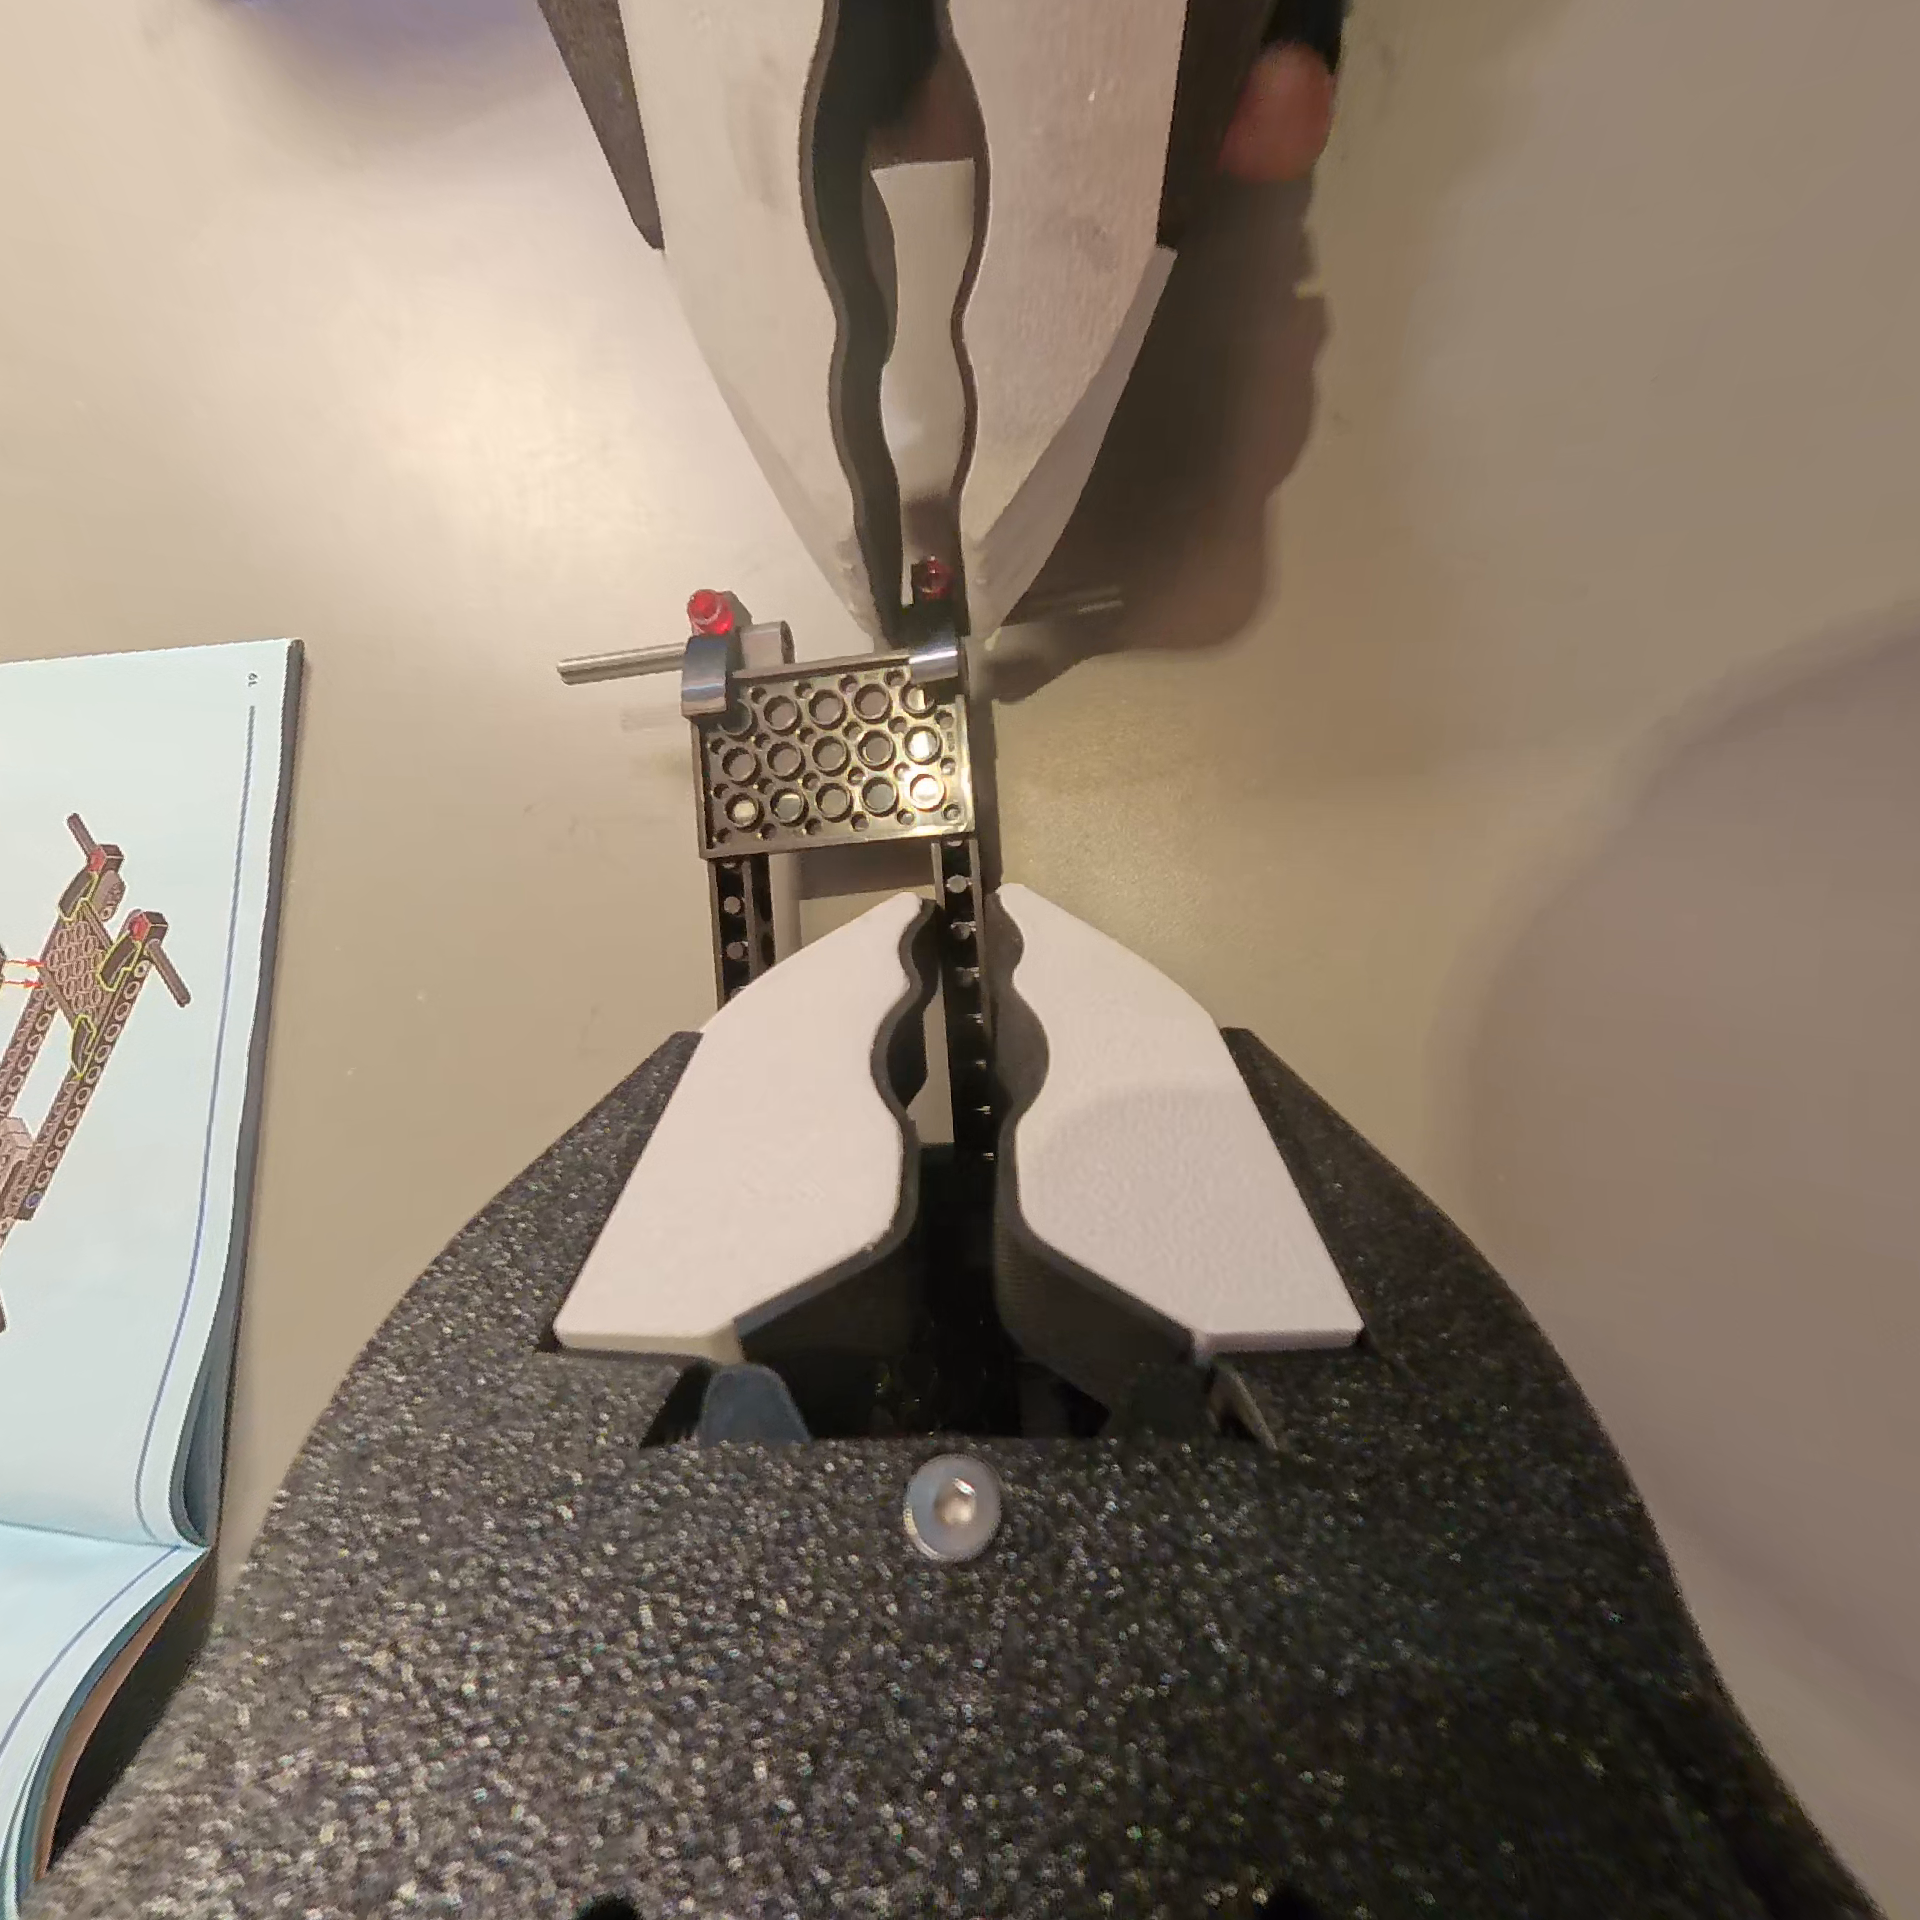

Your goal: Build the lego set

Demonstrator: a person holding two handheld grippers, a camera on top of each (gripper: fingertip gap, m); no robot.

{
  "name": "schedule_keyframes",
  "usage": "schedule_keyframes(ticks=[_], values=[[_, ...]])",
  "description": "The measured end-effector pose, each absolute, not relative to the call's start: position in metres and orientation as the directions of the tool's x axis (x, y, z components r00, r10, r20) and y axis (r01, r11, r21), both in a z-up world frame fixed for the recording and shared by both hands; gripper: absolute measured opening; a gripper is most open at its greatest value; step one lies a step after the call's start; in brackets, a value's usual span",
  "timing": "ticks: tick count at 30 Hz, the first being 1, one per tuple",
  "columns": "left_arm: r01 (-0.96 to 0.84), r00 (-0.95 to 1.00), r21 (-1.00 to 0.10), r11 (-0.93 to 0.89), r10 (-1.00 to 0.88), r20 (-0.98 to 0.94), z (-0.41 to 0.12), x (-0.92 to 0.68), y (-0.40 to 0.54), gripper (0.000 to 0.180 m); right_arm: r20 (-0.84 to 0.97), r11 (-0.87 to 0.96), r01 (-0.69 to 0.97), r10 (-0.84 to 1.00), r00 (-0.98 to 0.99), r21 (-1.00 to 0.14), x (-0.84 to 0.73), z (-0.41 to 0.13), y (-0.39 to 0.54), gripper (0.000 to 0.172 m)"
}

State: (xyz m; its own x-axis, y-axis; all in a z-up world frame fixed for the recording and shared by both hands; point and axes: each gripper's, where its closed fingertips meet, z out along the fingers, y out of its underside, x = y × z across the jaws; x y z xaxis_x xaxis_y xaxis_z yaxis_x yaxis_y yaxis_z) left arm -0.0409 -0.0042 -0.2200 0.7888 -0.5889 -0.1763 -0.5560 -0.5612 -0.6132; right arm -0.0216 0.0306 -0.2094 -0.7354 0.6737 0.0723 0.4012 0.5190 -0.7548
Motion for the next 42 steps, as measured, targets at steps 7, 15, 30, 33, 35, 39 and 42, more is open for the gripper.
schedule_keyframes(ticks=[7,15,30,33,35,39,42], values=[[-0.537,0.801,-0.611,-0.582,-0.578,-0.154,-0.22,-0.046,-0.006,0.008,0.129,0.562,0.34,0.635,-0.762,-0.754,-0.018,-0.208,0.033,0.028],[-0.491,0.822,-0.63,-0.601,-0.56,-0.105,-0.211,-0.056,-0.011,0.008,0.373,0.649,0.109,0.558,-0.741,-0.753,-0.024,-0.195,0.045,0.042],[-0.436,0.815,-0.681,-0.588,-0.579,-0.022,-0.187,-0.053,-0.023,0.008,0.865,0.814,-0.355,0.319,-0.388,-0.46,-0.042,-0.165,0.013,0.05],[-0.427,0.81,-0.69,-0.585,-0.586,-0.005,-0.183,-0.05,-0.025,0.008,0.899,0.816,-0.406,0.292,-0.326,-0.412,-0.041,-0.159,0.006,0.049],[-0.415,0.806,-0.699,-0.582,-0.592,0.014,-0.181,-0.047,-0.026,0.008,0.908,0.813,-0.426,0.281,-0.31,-0.397,-0.04,-0.157,0.003,0.043],[-0.401,0.806,-0.702,-0.588,-0.591,0.035,-0.18,-0.046,-0.027,0.008,0.913,0.807,-0.443,0.281,-0.295,-0.391,-0.039,-0.154,0.001,0.035],[-0.393,0.806,-0.704,-0.591,-0.59,0.044,-0.18,-0.047,-0.027,0.008,0.919,0.807,-0.451,0.278,-0.278,-0.381,-0.039,-0.152,0.0,0.032]])
